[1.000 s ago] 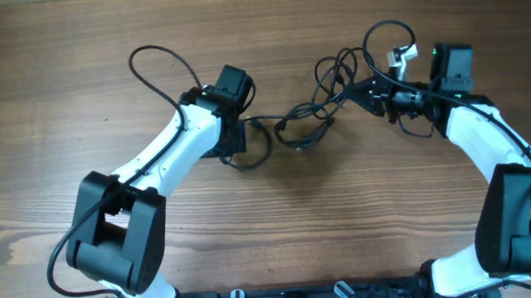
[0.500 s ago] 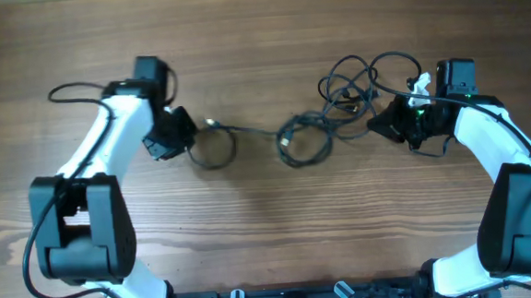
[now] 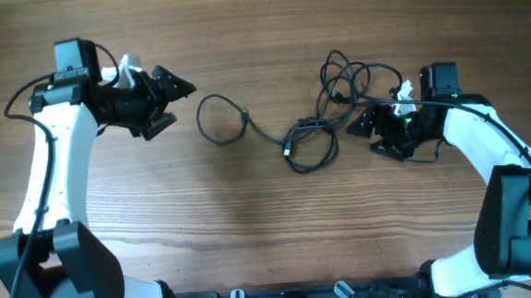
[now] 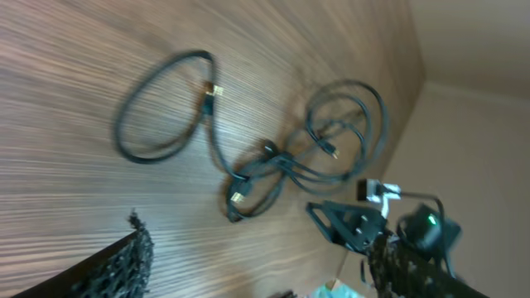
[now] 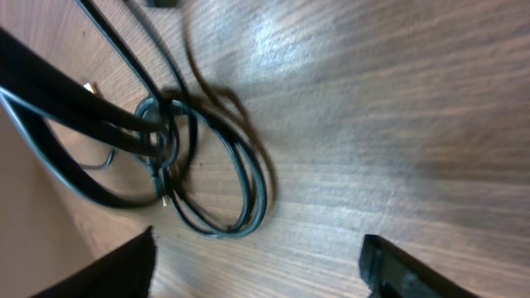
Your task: Untangle cables
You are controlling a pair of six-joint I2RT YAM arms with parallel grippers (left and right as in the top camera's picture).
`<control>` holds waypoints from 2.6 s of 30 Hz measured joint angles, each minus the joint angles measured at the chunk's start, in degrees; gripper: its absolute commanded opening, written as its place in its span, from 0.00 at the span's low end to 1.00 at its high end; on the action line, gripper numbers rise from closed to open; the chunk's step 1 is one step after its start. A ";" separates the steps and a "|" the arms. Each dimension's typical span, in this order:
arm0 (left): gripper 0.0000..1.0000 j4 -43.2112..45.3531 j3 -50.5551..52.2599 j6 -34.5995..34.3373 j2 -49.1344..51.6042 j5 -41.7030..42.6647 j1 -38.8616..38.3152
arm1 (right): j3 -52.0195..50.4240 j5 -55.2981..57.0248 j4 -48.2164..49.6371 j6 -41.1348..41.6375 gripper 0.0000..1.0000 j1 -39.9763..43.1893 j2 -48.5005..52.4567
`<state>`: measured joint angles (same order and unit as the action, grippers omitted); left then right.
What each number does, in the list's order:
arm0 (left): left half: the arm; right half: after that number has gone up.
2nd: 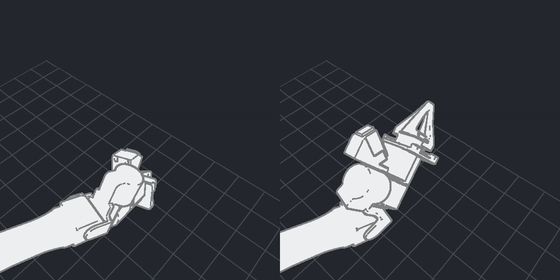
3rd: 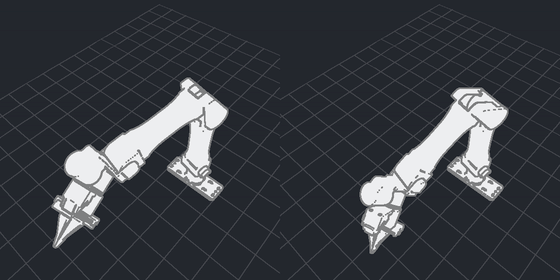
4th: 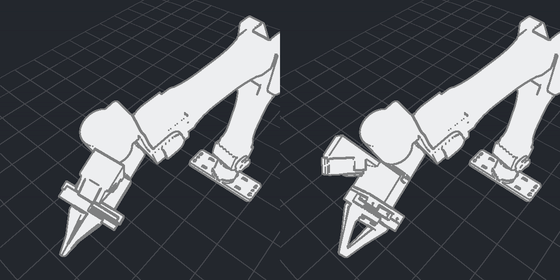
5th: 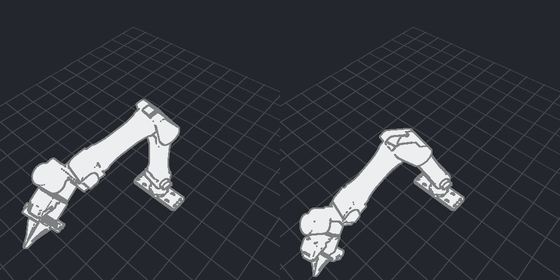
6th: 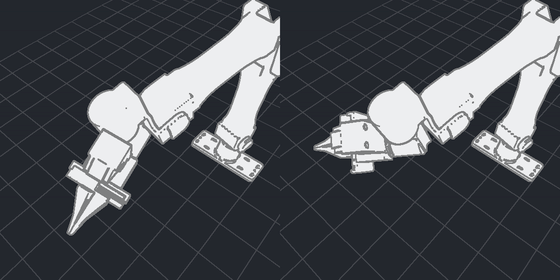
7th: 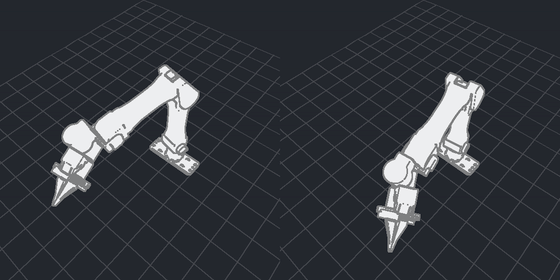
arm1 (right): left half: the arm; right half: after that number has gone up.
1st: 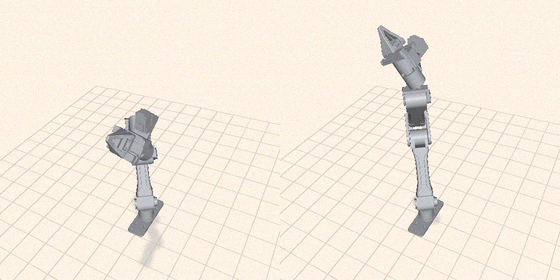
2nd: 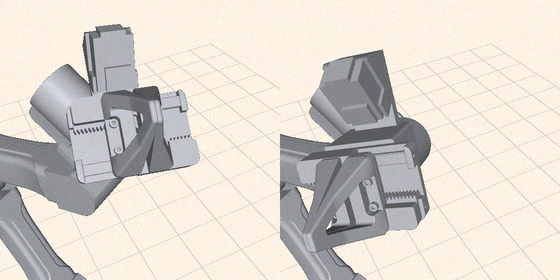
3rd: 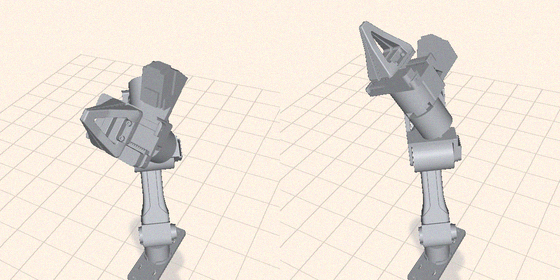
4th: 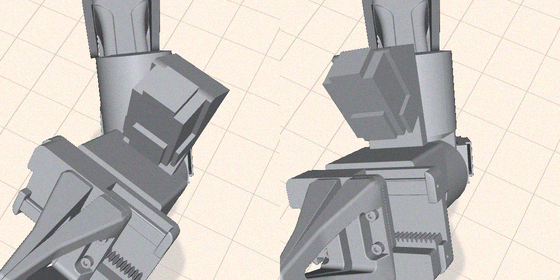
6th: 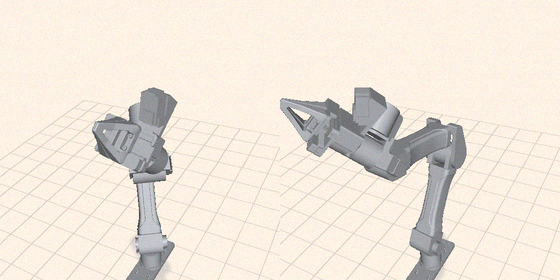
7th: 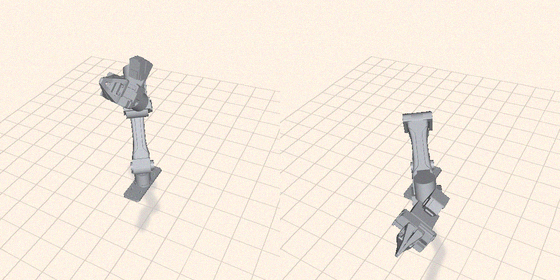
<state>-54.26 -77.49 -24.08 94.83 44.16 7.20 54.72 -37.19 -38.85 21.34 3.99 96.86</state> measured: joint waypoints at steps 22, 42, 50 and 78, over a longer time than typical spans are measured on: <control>0.64 14.95 -0.50 0.94 12.66 -19.37 -30.23 | 12.83 0.55 -0.48 3.21 0.57 -9.62 -5.31; 0.52 21.70 -0.52 4.57 20.76 -23.15 -38.38 | 12.83 10.82 6.45 11.43 0.54 -13.29 15.04; 0.38 25.99 -0.35 4.87 21.05 -24.87 -38.40 | 12.94 9.79 6.93 10.73 0.41 -13.29 15.76; 0.04 19.69 -4.00 0.94 13.64 -33.51 -29.18 | 12.90 -31.36 -5.07 -26.12 0.05 -6.71 13.38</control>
<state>-34.57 -81.49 -23.14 108.47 10.66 -21.98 67.61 -68.55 -43.92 -4.78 -2.72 110.24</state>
